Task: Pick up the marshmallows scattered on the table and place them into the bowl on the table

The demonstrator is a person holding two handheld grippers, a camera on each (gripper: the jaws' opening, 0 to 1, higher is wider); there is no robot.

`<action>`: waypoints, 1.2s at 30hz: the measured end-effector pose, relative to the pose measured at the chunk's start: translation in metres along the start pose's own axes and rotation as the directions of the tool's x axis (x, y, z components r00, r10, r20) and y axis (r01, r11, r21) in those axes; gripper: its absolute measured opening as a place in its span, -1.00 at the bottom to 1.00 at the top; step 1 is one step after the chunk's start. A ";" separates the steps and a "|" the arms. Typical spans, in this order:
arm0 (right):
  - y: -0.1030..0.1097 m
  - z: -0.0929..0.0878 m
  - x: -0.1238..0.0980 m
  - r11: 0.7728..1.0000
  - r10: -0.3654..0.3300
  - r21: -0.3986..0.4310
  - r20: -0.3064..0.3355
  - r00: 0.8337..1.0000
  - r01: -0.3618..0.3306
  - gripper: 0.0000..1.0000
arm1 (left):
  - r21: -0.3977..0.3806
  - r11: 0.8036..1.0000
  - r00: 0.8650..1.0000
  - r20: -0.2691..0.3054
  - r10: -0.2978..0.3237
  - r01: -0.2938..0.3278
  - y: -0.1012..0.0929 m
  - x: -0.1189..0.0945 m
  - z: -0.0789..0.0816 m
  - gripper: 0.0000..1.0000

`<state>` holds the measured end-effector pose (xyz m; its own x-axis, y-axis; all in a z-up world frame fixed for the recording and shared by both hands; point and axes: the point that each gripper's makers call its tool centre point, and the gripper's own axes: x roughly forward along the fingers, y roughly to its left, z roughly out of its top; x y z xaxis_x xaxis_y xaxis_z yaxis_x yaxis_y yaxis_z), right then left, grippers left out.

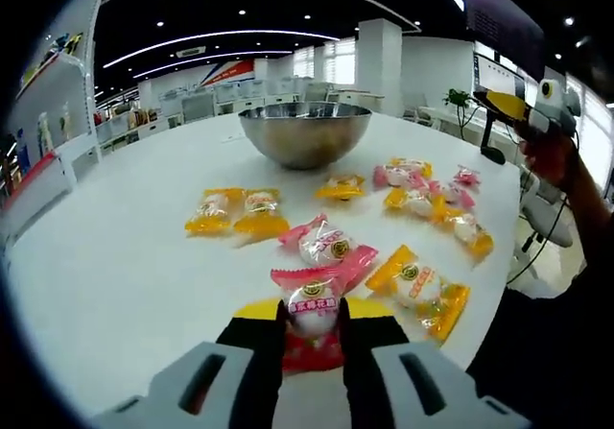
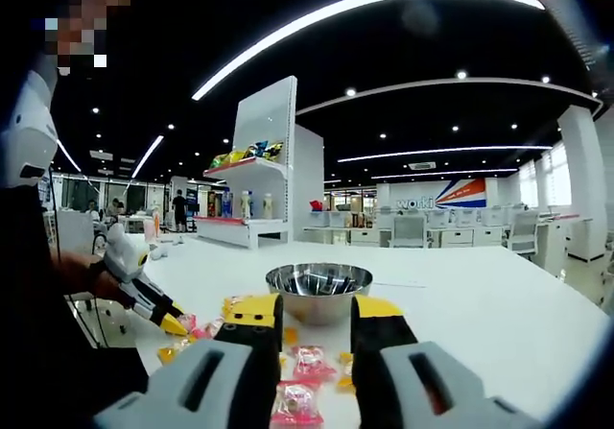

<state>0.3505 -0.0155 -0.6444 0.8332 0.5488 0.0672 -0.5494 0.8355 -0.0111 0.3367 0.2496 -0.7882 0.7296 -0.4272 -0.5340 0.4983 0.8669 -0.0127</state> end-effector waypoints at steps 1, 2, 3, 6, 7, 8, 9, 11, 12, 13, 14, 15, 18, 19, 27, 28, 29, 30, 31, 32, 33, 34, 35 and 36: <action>0.000 0.000 0.000 1.000 0.001 0.001 -0.001 1.000 -0.001 -0.43 | 0.000 1.000 1.000 0.003 -0.004 0.004 0.000 0.000 0.001 -0.53; 0.001 0.000 0.000 1.000 0.002 0.002 -0.001 1.000 -0.002 -0.43 | -0.002 1.000 1.000 0.008 -0.009 0.009 0.000 -0.001 0.002 -0.53; 0.001 -0.001 0.001 1.000 0.001 0.002 -0.002 1.000 -0.001 -0.43 | -0.006 1.000 1.000 0.014 -0.012 0.012 0.001 -0.002 0.004 -0.53; 0.001 -0.002 0.001 1.000 0.001 0.002 -0.008 1.000 -0.001 -0.43 | -0.008 1.000 1.000 0.026 -0.010 0.011 0.003 -0.004 0.008 -0.53; 0.002 -0.003 0.001 1.000 0.003 0.002 -0.010 1.000 -0.002 -0.43 | -0.011 1.000 0.999 0.033 -0.012 0.013 0.003 -0.005 0.011 -0.53; 0.002 -0.004 0.001 1.000 0.004 0.003 -0.012 1.000 -0.004 -0.43 | -0.015 1.000 0.999 0.040 -0.014 0.015 0.004 -0.006 0.013 -0.53; 0.003 -0.004 0.001 1.000 0.005 0.002 -0.014 1.000 -0.005 -0.43 | -0.016 1.000 0.999 0.044 -0.016 0.017 0.005 -0.006 0.015 -0.53; 0.003 -0.006 0.000 1.000 0.006 0.000 -0.019 1.000 -0.006 -0.43 | -0.018 1.000 0.999 0.050 -0.019 0.020 0.005 -0.007 0.018 -0.53; 0.003 -0.006 0.000 1.000 0.007 -0.001 -0.022 1.000 -0.007 -0.43 | -0.020 1.000 0.998 0.056 -0.023 0.024 0.005 -0.007 0.020 -0.53; 0.003 -0.007 0.000 1.000 0.008 -0.003 -0.025 1.000 -0.008 -0.43 | -0.021 0.999 0.998 0.059 -0.027 0.028 0.004 -0.007 0.021 -0.53; 0.004 -0.010 0.000 1.000 0.010 -0.007 -0.041 0.999 -0.010 -0.43 | -0.028 0.999 0.997 0.067 -0.036 0.038 0.004 -0.008 0.024 -0.53; 0.004 -0.013 -0.001 1.000 0.011 -0.013 -0.054 0.998 -0.011 -0.43 | -0.031 0.999 0.997 0.073 -0.040 0.042 0.004 -0.009 0.027 -0.53; 0.004 -0.020 -0.002 1.000 0.014 -0.021 -0.088 0.996 -0.016 -0.43 | -0.030 0.998 0.995 0.089 -0.046 0.049 0.004 -0.010 0.036 -0.53; 0.005 -0.024 -0.003 0.999 0.017 -0.025 -0.105 0.994 -0.020 -0.43 | -0.026 0.998 0.994 0.097 -0.046 0.048 0.006 -0.011 0.040 -0.53; 0.014 -0.051 -0.015 0.996 0.070 -0.029 -0.239 0.968 -0.080 -0.44 | -0.004 0.998 0.985 0.159 -0.061 0.062 0.013 -0.014 0.079 -0.53; 0.016 -0.056 -0.018 0.995 0.081 -0.027 -0.270 0.959 -0.092 -0.46 | 0.002 0.998 0.985 0.163 -0.061 0.061 0.013 -0.014 0.083 -0.53; 0.018 -0.060 -0.019 0.995 0.090 -0.023 -0.285 0.954 -0.100 -0.48 | 0.006 0.998 0.984 0.168 -0.064 0.064 0.014 -0.014 0.087 -0.53; 0.019 -0.062 -0.021 0.994 0.098 -0.018 -0.294 0.951 -0.108 -0.49 | 0.008 0.997 0.982 0.173 -0.073 0.073 0.013 -0.013 0.090 -0.53; 0.021 -0.065 -0.022 0.993 0.111 -0.007 -0.307 0.945 -0.119 -0.49 | 0.008 0.996 0.980 0.178 -0.089 0.089 0.011 -0.013 0.095 -0.53; 0.023 -0.067 -0.024 0.991 0.127 0.003 -0.313 0.941 -0.133 -0.49 | 0.005 0.994 0.976 0.188 -0.105 0.106 0.009 -0.014 0.101 -0.53; 0.024 -0.068 -0.025 0.990 0.136 0.009 -0.316 0.939 -0.140 -0.49 | 0.007 0.994 0.976 0.191 -0.109 0.109 0.008 -0.014 0.104 -0.53; 0.026 -0.069 -0.026 0.989 0.145 0.013 -0.321 0.936 -0.148 -0.49 | 0.015 0.993 0.974 0.195 -0.117 0.116 0.007 -0.014 0.110 -0.53; 0.027 -0.069 -0.027 0.988 0.150 0.015 -0.326 0.934 -0.153 -0.49 | 0.025 0.993 0.973 0.198 -0.120 0.117 0.007 -0.014 0.113 -0.53; 0.027 -0.070 -0.027 0.987 0.154 0.013 -0.330 0.931 -0.159 -0.49 | 0.034 0.993 0.973 0.198 -0.121 0.116 0.008 -0.013 0.117 -0.53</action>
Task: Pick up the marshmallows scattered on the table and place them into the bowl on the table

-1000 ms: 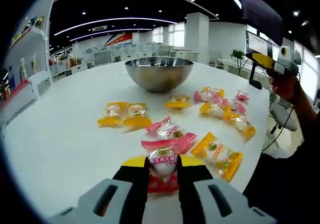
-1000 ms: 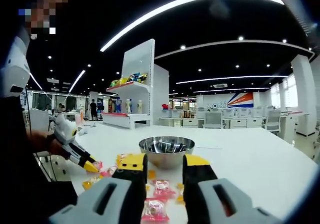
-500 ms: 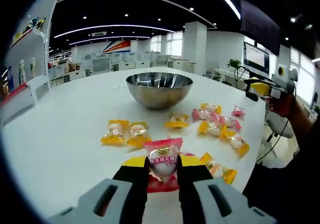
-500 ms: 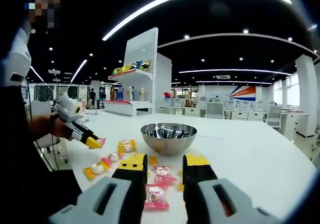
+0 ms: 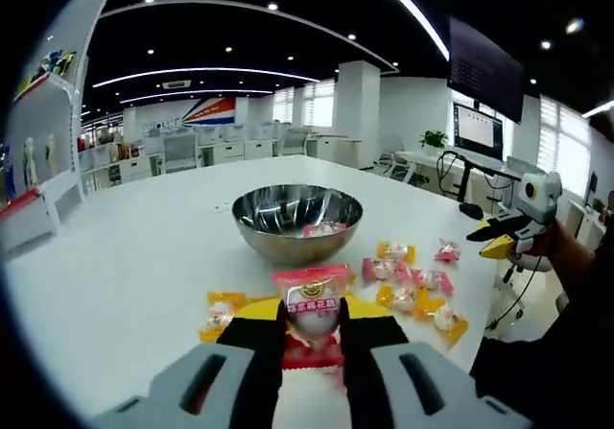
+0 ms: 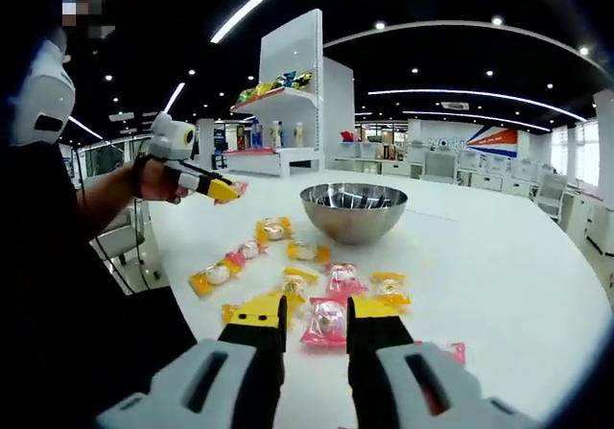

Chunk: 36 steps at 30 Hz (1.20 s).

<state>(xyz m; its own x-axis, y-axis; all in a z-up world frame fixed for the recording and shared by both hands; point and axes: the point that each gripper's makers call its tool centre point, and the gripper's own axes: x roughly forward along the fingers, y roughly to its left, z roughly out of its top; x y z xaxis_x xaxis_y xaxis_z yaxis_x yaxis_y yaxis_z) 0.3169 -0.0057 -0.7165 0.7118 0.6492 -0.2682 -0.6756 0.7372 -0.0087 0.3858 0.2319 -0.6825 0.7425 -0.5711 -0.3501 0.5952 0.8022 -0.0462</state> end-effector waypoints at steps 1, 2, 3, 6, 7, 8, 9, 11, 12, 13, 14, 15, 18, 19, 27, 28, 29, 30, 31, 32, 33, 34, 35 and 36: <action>0.001 -0.001 0.000 1.000 0.004 -0.003 -0.004 1.000 -0.004 -0.49 | 0.007 1.000 1.000 0.000 0.000 0.000 0.001 0.001 0.003 -0.54; 0.001 -0.002 -0.001 1.000 0.008 -0.001 -0.008 1.000 -0.008 -0.49 | 0.014 1.000 1.000 0.003 -0.002 0.002 0.001 0.002 0.006 -0.54; 0.002 -0.002 -0.001 1.000 0.012 0.001 -0.009 1.000 -0.012 -0.49 | 0.019 1.000 1.000 0.005 -0.004 0.004 0.001 0.002 0.008 -0.53; 0.007 -0.005 0.000 0.999 0.042 0.025 -0.017 0.999 -0.042 -0.47 | 0.030 0.999 1.000 0.006 -0.010 0.010 0.002 0.007 0.012 -0.53; 0.008 -0.005 0.000 0.998 0.048 0.031 -0.014 0.999 -0.047 -0.46 | 0.033 0.999 1.000 0.004 -0.013 0.013 0.003 0.009 0.013 -0.53; 0.009 -0.004 0.000 0.998 0.053 0.035 -0.010 0.999 -0.053 -0.46 | 0.033 0.999 1.000 0.000 -0.018 0.018 0.002 0.011 0.014 -0.53; 0.009 -0.004 0.000 0.998 0.056 0.036 -0.010 0.998 -0.056 -0.46 | 0.036 0.999 1.000 0.000 -0.022 0.022 0.001 0.012 0.015 -0.53; 0.010 -0.005 -0.001 0.997 0.060 0.039 -0.012 0.998 -0.059 -0.49 | 0.052 0.998 1.000 -0.006 -0.031 0.031 0.000 0.017 0.019 -0.53; 0.010 -0.005 -0.001 0.997 0.064 0.031 -0.016 0.998 -0.064 -0.50 | 0.058 0.998 0.999 -0.007 -0.033 0.033 -0.001 0.019 0.021 -0.53; 0.011 -0.005 -0.002 0.997 0.071 0.020 -0.020 0.997 -0.070 -0.51 | 0.063 0.997 0.999 -0.008 -0.035 0.036 -0.001 0.021 0.023 -0.53; 0.013 -0.006 -0.002 0.997 0.077 0.009 -0.026 0.997 -0.077 -0.52 | 0.075 0.996 0.999 -0.010 -0.042 0.042 -0.001 0.025 0.027 -0.53; 0.014 -0.006 -0.003 0.997 0.083 -0.002 -0.030 0.996 -0.083 -0.53 | 0.078 0.996 0.999 -0.011 -0.043 0.044 -0.001 0.026 0.028 -0.53; 0.020 -0.006 -0.003 0.995 0.099 -0.028 -0.033 0.995 -0.100 -0.49 | 0.088 0.994 0.998 -0.010 -0.057 0.057 0.000 0.038 0.040 -0.53; 0.029 -0.001 -0.003 0.990 0.139 0.002 -0.001 0.990 -0.139 -0.43 | 0.086 0.994 0.998 -0.010 -0.060 0.061 0.000 0.041 0.043 -0.53; 0.044 -0.004 -0.005 0.980 0.188 -0.066 -0.021 0.982 -0.188 -0.44 | 0.103 0.992 0.997 -0.025 -0.077 0.079 0.005 0.070 0.053 -0.53; 0.045 -0.006 -0.004 0.979 0.186 -0.074 -0.030 0.982 -0.188 -0.44 | 0.107 0.991 0.996 -0.030 -0.080 0.083 0.005 0.074 0.054 -0.53; 0.045 -0.008 -0.004 0.978 0.183 -0.089 -0.042 0.982 -0.186 -0.45 | 0.116 0.989 0.996 -0.034 -0.085 0.088 0.005 0.078 0.056 -0.53; 0.044 -0.009 -0.003 0.978 0.179 -0.099 -0.048 0.983 -0.183 -0.47 | 0.117 0.989 0.996 -0.035 -0.085 0.089 0.006 0.081 0.057 -0.53; 0.043 -0.009 -0.004 0.978 0.177 -0.104 -0.050 0.983 -0.181 -0.48 | 0.120 0.989 0.996 -0.038 -0.086 0.090 0.006 0.085 0.059 -0.53; 0.043 -0.009 -0.004 0.978 0.174 -0.109 -0.052 0.983 -0.179 -0.48 | 0.123 0.988 0.995 -0.039 -0.087 0.091 0.007 0.088 0.061 -0.53; 0.043 -0.009 -0.004 0.978 0.173 -0.110 -0.053 0.984 -0.178 -0.48 | 0.123 0.988 0.995 -0.040 -0.088 0.092 0.007 0.089 0.062 -0.53; 0.042 -0.008 -0.004 0.978 0.171 -0.112 -0.048 0.984 -0.175 -0.48 | 0.123 0.988 0.995 -0.042 -0.092 0.096 0.008 0.093 0.063 -0.53; 0.041 -0.007 -0.005 0.979 0.168 -0.112 -0.045 0.985 -0.173 -0.48 | 0.120 0.988 0.995 -0.044 -0.091 0.096 0.009 0.095 0.063 -0.53; 0.040 -0.008 -0.005 0.979 0.165 -0.111 -0.045 0.985 -0.169 -0.48 | 0.121 0.989 0.995 -0.050 -0.084 0.090 0.010 0.097 0.063 -0.53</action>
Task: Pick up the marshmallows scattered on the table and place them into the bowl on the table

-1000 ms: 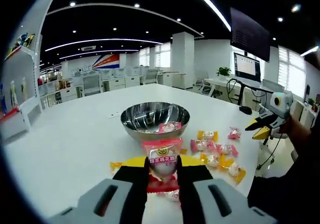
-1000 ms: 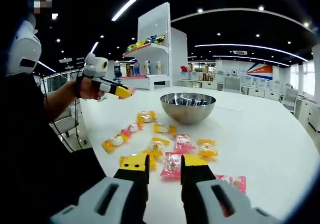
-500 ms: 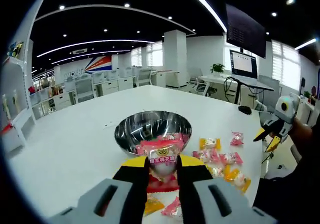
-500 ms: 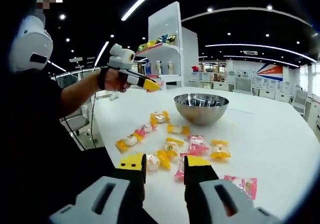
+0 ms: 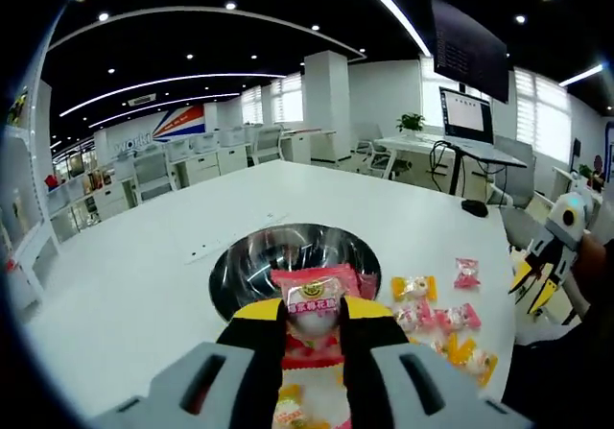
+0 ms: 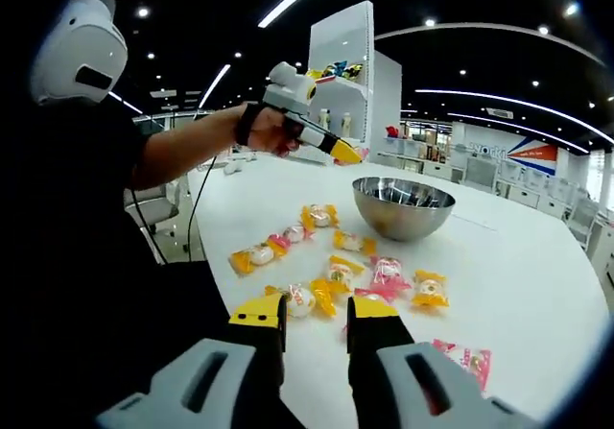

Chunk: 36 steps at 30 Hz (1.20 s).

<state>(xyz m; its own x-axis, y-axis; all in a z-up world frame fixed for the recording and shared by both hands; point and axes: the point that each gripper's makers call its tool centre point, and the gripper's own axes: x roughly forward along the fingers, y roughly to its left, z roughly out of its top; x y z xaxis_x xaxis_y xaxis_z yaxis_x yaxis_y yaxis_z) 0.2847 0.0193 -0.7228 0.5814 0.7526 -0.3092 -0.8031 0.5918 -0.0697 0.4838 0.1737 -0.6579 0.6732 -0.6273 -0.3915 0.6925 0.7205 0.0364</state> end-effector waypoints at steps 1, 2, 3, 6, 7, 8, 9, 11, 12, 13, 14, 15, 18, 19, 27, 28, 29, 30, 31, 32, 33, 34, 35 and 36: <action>0.000 0.000 0.000 1.000 -0.001 0.001 -0.001 1.000 0.001 -0.48 | 0.008 1.000 1.000 -0.004 0.002 -0.002 0.000 0.001 0.000 -0.53; -0.001 -0.001 0.000 1.000 -0.003 0.002 -0.002 1.000 0.003 -0.48 | 0.010 1.000 1.000 -0.009 0.000 0.000 0.001 0.005 0.000 -0.53; -0.001 -0.002 -0.001 1.000 -0.006 0.004 -0.004 1.000 0.006 -0.48 | 0.012 1.000 1.000 -0.014 -0.001 0.001 0.001 0.008 0.001 -0.53; -0.002 -0.004 -0.001 1.000 -0.007 0.006 -0.010 1.000 0.007 -0.48 | 0.021 1.000 0.999 -0.033 -0.004 0.005 0.001 0.017 0.002 -0.53; -0.002 -0.004 -0.002 1.000 -0.006 0.006 -0.012 1.000 0.006 -0.48 | 0.025 1.000 0.999 -0.040 -0.005 0.006 0.001 0.020 0.003 -0.53; -0.002 -0.005 -0.002 1.000 -0.006 0.005 -0.016 1.000 0.006 -0.48 | 0.030 1.000 0.999 -0.044 -0.007 0.008 0.000 0.023 0.004 -0.53; -0.001 -0.006 -0.002 1.000 -0.005 0.003 -0.018 1.000 0.005 -0.48 | 0.032 0.999 0.999 -0.049 -0.009 0.011 0.000 0.026 0.005 -0.53; -0.001 -0.006 -0.002 1.000 -0.004 0.002 -0.021 1.000 0.004 -0.48 | 0.030 1.000 0.998 -0.065 -0.007 0.009 0.002 0.033 0.006 -0.53; -0.001 -0.007 -0.003 1.000 -0.004 0.002 -0.024 1.000 0.004 -0.48 | 0.038 0.999 0.997 -0.074 0.002 0.001 0.004 0.035 0.006 -0.53; -0.001 -0.008 -0.004 1.000 -0.006 0.003 -0.025 1.000 0.006 -0.48 | 0.041 0.999 0.997 -0.078 0.002 0.001 0.004 0.038 0.006 -0.53; -0.002 -0.009 -0.004 1.000 -0.007 0.004 -0.027 1.000 0.008 -0.48 | 0.044 0.999 0.997 -0.081 0.002 0.001 0.004 0.041 0.007 -0.53; -0.003 -0.009 -0.005 1.000 -0.009 0.005 -0.028 1.000 0.009 -0.48 | 0.047 0.999 0.996 -0.084 0.003 0.001 0.004 0.044 0.008 -0.53; -0.004 -0.011 -0.006 1.000 -0.012 0.005 -0.029 1.000 0.012 -0.48 | 0.048 0.999 0.995 -0.096 -0.002 0.007 0.004 0.052 0.010 -0.53; -0.003 -0.011 -0.007 1.000 -0.012 0.006 -0.028 1.000 0.012 -0.49 | 0.046 0.999 0.995 -0.099 -0.001 0.005 0.005 0.054 0.011 -0.53; -0.004 -0.012 -0.008 1.000 -0.016 0.002 -0.033 0.999 0.016 -0.50 | 0.017 1.000 0.992 -0.128 0.012 -0.010 0.012 0.067 0.010 -0.53; -0.004 -0.012 -0.008 1.000 -0.017 0.004 -0.033 0.999 0.018 -0.50 | 0.011 1.000 0.991 -0.131 0.008 -0.007 0.011 0.068 0.010 -0.53; -0.004 -0.013 -0.008 1.000 -0.018 0.006 -0.033 0.999 0.018 -0.50 | 0.005 1.000 0.991 -0.134 0.005 -0.004 0.008 0.070 0.010 -0.53; -0.004 -0.013 -0.008 1.000 -0.018 0.007 -0.034 0.999 0.019 -0.50 | 0.003 1.000 0.991 -0.136 0.003 -0.002 0.006 0.071 0.009 -0.53; -0.004 -0.014 -0.008 1.000 -0.018 0.008 -0.036 0.999 0.018 -0.50 | -0.002 1.000 0.990 -0.139 0.002 -0.002 0.006 0.073 0.009 -0.53; -0.004 -0.015 -0.008 1.000 -0.018 0.008 -0.039 0.999 0.018 -0.50 | -0.005 1.000 0.990 -0.141 0.002 -0.003 0.006 0.074 0.008 -0.53; -0.003 -0.015 -0.008 1.000 -0.017 0.007 -0.041 0.999 0.018 -0.50 | -0.012 1.000 0.990 -0.144 0.002 -0.004 0.005 0.075 0.006 -0.53; -0.002 -0.016 -0.008 1.000 -0.015 0.004 -0.042 0.999 0.015 -0.50 | -0.015 1.000 0.990 -0.144 0.002 -0.004 0.004 0.076 0.005 -0.53; -0.001 -0.015 -0.008 1.000 -0.012 0.004 -0.041 0.999 0.012 -0.50 | -0.016 1.000 0.989 -0.146 0.003 -0.005 0.004 0.077 0.004 -0.53; -0.001 -0.015 -0.008 1.000 -0.011 0.004 -0.040 0.999 0.011 -0.50 | -0.016 1.000 0.989 -0.147 0.003 -0.006 0.004 0.077 0.004 -0.53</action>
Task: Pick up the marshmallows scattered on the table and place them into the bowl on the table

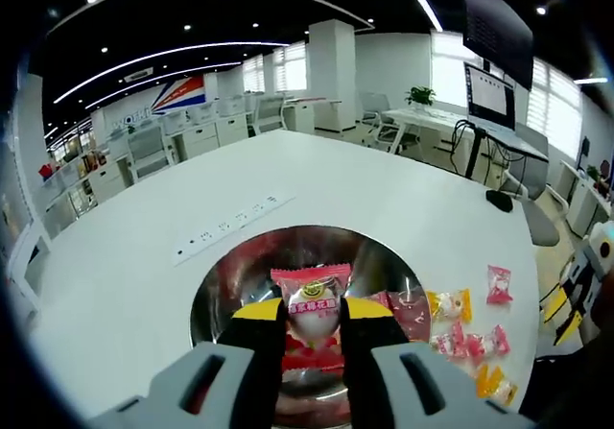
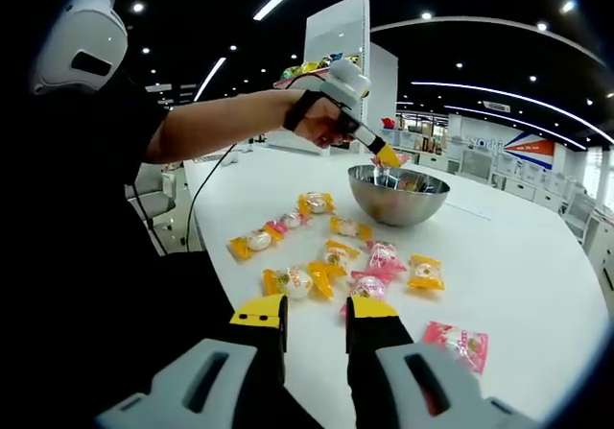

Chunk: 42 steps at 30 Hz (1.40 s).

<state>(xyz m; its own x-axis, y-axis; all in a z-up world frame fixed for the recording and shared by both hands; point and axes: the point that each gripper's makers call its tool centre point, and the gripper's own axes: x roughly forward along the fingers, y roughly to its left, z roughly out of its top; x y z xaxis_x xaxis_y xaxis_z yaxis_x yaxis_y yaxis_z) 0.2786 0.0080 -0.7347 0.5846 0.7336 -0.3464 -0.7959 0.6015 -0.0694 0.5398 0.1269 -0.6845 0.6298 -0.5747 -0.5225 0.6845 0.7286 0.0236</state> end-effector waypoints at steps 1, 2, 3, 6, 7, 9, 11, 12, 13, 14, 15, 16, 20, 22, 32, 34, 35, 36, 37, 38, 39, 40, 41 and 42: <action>0.000 0.000 -0.001 1.000 0.001 0.000 0.000 1.000 -0.001 -0.50 | -0.001 1.000 1.000 -0.004 0.000 0.000 0.000 0.001 -0.001 -0.53; 0.000 0.000 -0.001 1.000 -0.001 -0.001 -0.001 1.000 0.001 -0.50 | -0.004 1.000 1.000 -0.005 0.000 0.000 -0.001 0.002 -0.001 -0.53; 0.000 0.000 -0.001 1.000 -0.002 -0.001 -0.002 1.000 0.002 -0.50 | -0.006 1.000 1.000 -0.006 0.000 0.000 -0.001 0.002 -0.001 -0.53; -0.003 -0.001 -0.003 1.000 -0.011 0.002 -0.003 1.000 0.011 -0.50 | -0.011 1.000 1.000 -0.004 0.001 -0.001 -0.002 0.002 0.001 -0.52; -0.004 -0.001 -0.004 1.000 -0.013 0.003 -0.002 1.000 0.013 -0.50 | -0.012 1.000 1.000 -0.003 0.001 -0.001 -0.003 0.002 0.001 -0.52; -0.004 -0.001 -0.004 1.000 -0.013 0.005 0.000 1.000 0.013 -0.50 | -0.020 1.000 1.000 0.002 0.003 -0.003 -0.001 0.005 0.004 -0.47; -0.004 -0.001 -0.003 1.000 -0.009 0.004 0.000 1.000 0.009 -0.50 | -0.034 0.999 1.000 0.017 0.017 -0.016 0.003 0.004 0.008 -0.28; -0.003 -0.001 -0.003 1.000 -0.006 0.003 0.000 1.000 0.006 -0.50 | -0.043 0.999 1.000 0.021 0.020 -0.019 0.004 0.003 0.009 -0.16; -0.003 -0.001 -0.003 1.000 -0.004 0.002 -0.001 1.000 0.004 -0.50 | -0.055 0.998 0.999 0.025 0.021 -0.020 0.006 0.001 0.009 -0.14; -0.003 -0.001 -0.004 1.000 -0.003 0.001 -0.001 1.000 0.003 -0.50 | -0.062 0.998 0.999 0.029 0.022 -0.020 0.007 -0.002 0.010 -0.15; -0.003 -0.001 -0.004 1.000 -0.003 0.000 -0.002 1.000 0.003 -0.50 | -0.066 0.998 0.999 0.033 0.024 -0.022 0.008 -0.004 0.010 -0.15; -0.004 -0.001 -0.004 1.000 -0.003 0.000 -0.002 1.000 0.003 -0.50 | -0.067 0.997 0.999 0.040 0.026 -0.024 0.009 -0.006 0.011 -0.14; -0.005 0.001 -0.002 1.000 -0.006 -0.003 -0.002 1.000 0.006 -0.50 | -0.081 0.996 0.998 0.057 0.031 -0.027 0.012 -0.013 0.013 -0.08; -0.004 0.003 -0.001 1.000 -0.004 -0.007 -0.001 1.000 0.004 -0.50 | -0.081 0.996 0.998 0.058 0.032 -0.027 0.012 -0.015 0.013 -0.10; 0.002 0.005 0.000 1.000 -0.001 -0.015 -0.009 1.000 0.001 -0.50 | -0.072 0.997 0.997 0.070 0.022 -0.017 0.010 -0.028 0.008 -0.11; 0.002 0.006 0.000 1.000 -0.002 -0.016 -0.008 1.000 0.002 -0.50 | -0.070 0.997 0.997 0.073 0.019 -0.014 0.010 -0.031 0.008 -0.11; 0.003 0.007 0.000 1.000 -0.002 -0.015 -0.007 1.000 0.002 -0.50 | -0.069 0.998 0.997 0.077 0.018 -0.013 0.009 -0.034 0.007 -0.11; 0.003 0.007 0.001 1.000 -0.001 -0.013 -0.006 1.000 0.001 -0.50 | -0.070 0.997 0.997 0.080 0.017 -0.011 0.009 -0.036 0.007 -0.11; 0.003 0.008 0.003 1.000 -0.001 -0.012 -0.006 1.000 0.001 -0.50 | -0.073 0.997 0.996 0.083 0.015 -0.009 0.010 -0.038 0.008 -0.11; 0.004 0.008 0.004 1.000 0.000 -0.012 -0.006 1.000 -0.001 -0.50 | -0.073 0.997 0.996 0.087 0.014 -0.008 0.010 -0.041 0.008 -0.11; 0.004 0.008 0.006 1.000 0.002 -0.014 -0.007 1.000 -0.002 -0.50 | -0.073 0.997 0.996 0.090 0.013 -0.006 0.010 -0.044 0.009 -0.11; 0.005 0.008 0.007 1.000 0.004 -0.015 -0.007 1.000 -0.004 -0.50 | -0.074 0.997 0.995 0.095 0.013 -0.006 0.011 -0.047 0.009 -0.11; 0.005 0.009 0.008 1.000 0.005 -0.017 -0.006 1.000 -0.005 -0.50 | -0.074 0.997 0.995 0.101 0.013 -0.006 0.011 -0.051 0.010 -0.11; 0.006 0.010 0.008 1.000 0.007 -0.016 -0.003 1.000 -0.007 -0.50 | -0.073 0.997 0.994 0.105 0.014 -0.006 0.012 -0.056 0.010 -0.11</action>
<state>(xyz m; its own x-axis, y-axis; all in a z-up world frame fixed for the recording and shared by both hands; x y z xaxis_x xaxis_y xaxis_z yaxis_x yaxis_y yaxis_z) 0.2804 0.0206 -0.7288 0.5788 0.7368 -0.3494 -0.8023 0.5912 -0.0824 0.5162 0.1642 -0.6468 0.6744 -0.6006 -0.4295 0.6521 0.7573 -0.0351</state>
